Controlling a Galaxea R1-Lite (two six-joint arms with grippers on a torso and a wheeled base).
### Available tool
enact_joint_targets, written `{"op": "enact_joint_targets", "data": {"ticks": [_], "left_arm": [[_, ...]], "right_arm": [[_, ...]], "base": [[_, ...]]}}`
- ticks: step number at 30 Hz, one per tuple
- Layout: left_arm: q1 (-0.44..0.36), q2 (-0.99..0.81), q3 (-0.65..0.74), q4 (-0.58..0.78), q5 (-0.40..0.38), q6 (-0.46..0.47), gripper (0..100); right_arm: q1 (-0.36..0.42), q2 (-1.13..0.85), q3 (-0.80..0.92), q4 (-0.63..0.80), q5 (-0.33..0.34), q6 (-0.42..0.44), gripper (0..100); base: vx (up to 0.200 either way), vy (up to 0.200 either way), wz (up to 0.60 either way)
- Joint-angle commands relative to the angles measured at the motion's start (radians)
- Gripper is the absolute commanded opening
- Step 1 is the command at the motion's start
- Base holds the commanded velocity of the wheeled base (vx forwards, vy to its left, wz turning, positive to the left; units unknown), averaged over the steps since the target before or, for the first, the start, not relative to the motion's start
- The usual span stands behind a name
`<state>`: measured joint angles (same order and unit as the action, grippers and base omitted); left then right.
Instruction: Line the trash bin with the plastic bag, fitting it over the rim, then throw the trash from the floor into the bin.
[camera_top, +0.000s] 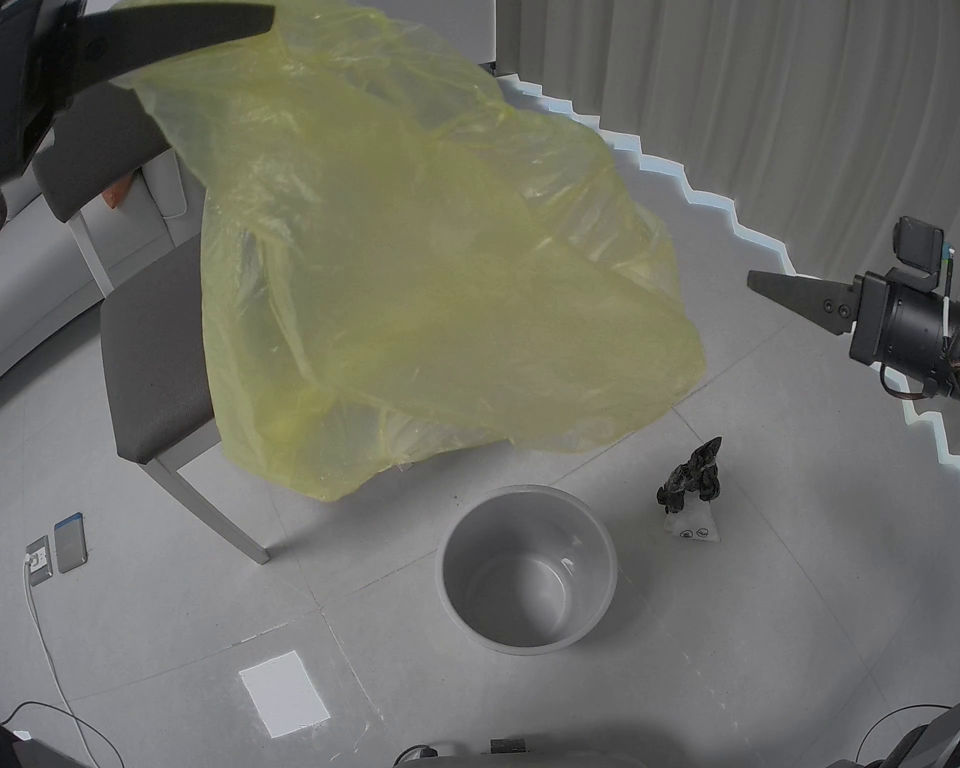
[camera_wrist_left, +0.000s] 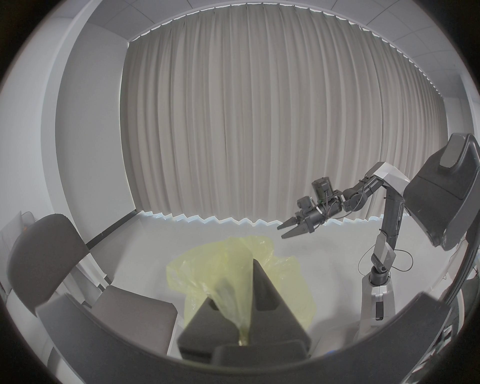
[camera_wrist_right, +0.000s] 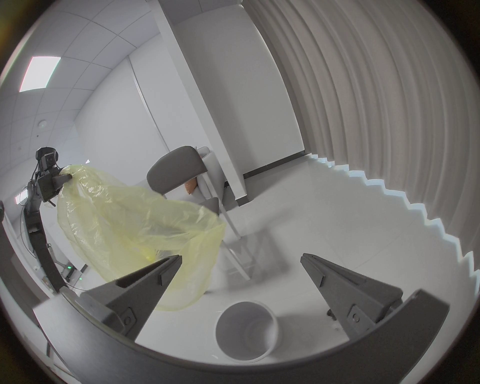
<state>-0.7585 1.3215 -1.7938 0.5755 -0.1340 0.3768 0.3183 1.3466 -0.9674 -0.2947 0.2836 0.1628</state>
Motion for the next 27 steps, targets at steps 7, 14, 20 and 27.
{"op": "enact_joint_targets", "data": {"ticks": [7,14,20,27], "left_arm": [[-0.016,0.005,-0.002,-0.043,0.001,-0.003,0],[-0.044,0.005,0.014,-0.059,0.001,-0.004,0],[-0.044,0.013,0.044,-0.063,0.004,-0.003,0],[-0.044,0.022,0.05,-0.071,0.004,-0.003,0]], "right_arm": [[0.131,0.206,-0.07,-0.058,-0.018,0.089,100],[0.139,0.319,-0.186,-0.159,-0.017,0.138,100],[0.139,0.302,-0.198,-0.152,-0.009,0.142,100],[0.156,0.312,-0.211,-0.15,-0.008,0.142,100]], "base": [[0.0,0.0,0.0],[0.0,0.0,0.0],[0.0,0.0,0.0],[0.0,0.0,0.0]]}}
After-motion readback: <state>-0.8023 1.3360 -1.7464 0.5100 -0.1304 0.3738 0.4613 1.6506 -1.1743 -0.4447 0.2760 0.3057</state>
